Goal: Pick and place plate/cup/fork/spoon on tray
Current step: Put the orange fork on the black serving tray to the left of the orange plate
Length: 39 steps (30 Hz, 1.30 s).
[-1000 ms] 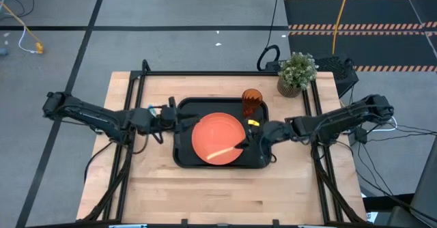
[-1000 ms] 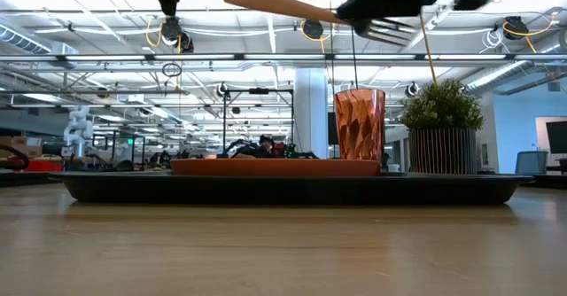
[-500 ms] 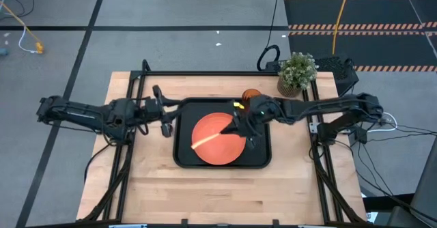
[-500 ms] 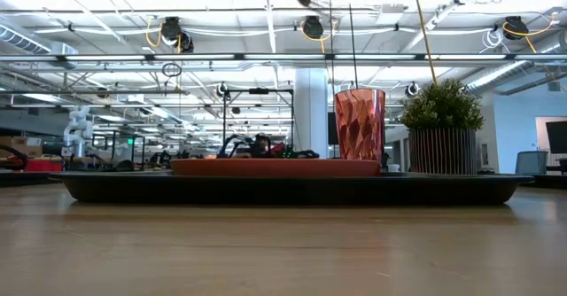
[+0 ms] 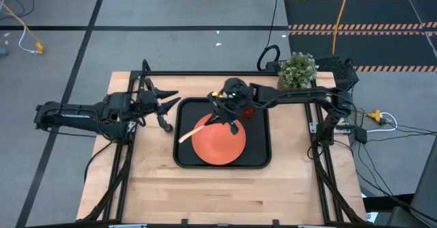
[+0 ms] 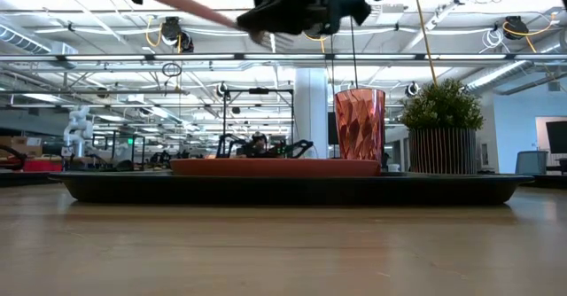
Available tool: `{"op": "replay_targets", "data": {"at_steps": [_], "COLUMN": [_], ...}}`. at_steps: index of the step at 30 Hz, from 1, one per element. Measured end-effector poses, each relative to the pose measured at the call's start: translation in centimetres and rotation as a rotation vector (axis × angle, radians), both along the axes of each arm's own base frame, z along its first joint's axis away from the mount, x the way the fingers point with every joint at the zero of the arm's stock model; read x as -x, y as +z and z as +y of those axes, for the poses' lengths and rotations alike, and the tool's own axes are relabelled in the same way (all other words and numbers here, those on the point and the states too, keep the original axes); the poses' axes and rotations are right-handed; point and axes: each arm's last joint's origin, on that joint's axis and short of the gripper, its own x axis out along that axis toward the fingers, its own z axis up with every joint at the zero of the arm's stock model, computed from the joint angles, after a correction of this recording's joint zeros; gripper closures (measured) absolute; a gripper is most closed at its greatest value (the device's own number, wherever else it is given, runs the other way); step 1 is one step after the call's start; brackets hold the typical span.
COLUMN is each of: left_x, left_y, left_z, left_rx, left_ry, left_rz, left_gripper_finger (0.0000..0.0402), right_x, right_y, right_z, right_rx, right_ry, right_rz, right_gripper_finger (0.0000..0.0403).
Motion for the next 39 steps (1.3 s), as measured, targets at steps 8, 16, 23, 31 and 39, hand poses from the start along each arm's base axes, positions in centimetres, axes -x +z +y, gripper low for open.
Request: {"op": "replay_targets", "data": {"at_steps": [8, 16, 23, 31, 39], "left_x": [0.0, -0.1, -0.4, -1.2, -1.9], "left_y": [-0.6, -1.2, -2.3, -3.3, -5.6], "left_z": [0.0, -0.4, -1.3, -1.6, -1.1], "left_rx": [0.099, 0.134, 0.126, -0.022, -0.164], "left_ry": [-0.003, -0.035, -0.094, 0.000, 0.242], "left_rz": [0.022, 0.077, 0.191, 0.308, 0.546], "left_gripper_finger": [0.0282, 0.0282, 0.0282, 0.0282, 0.0282], "right_x": [-2.0, -2.9, -3.1, -3.0, -2.8], "right_y": [-4.5, -5.2, -5.0, -4.7, -4.0], "right_z": [-1.6, -1.7, -2.3, -3.9, -4.1], "right_rx": [0.156, 0.078, 0.018, -0.114, -0.113], "right_ry": [0.076, 0.052, -0.089, -0.245, -0.288], "right_rz": [0.006, 0.051, 0.081, 0.123, 0.108], "right_gripper_finger": [0.0403, 0.0403, 0.0403, 0.0403, 0.0403]}}
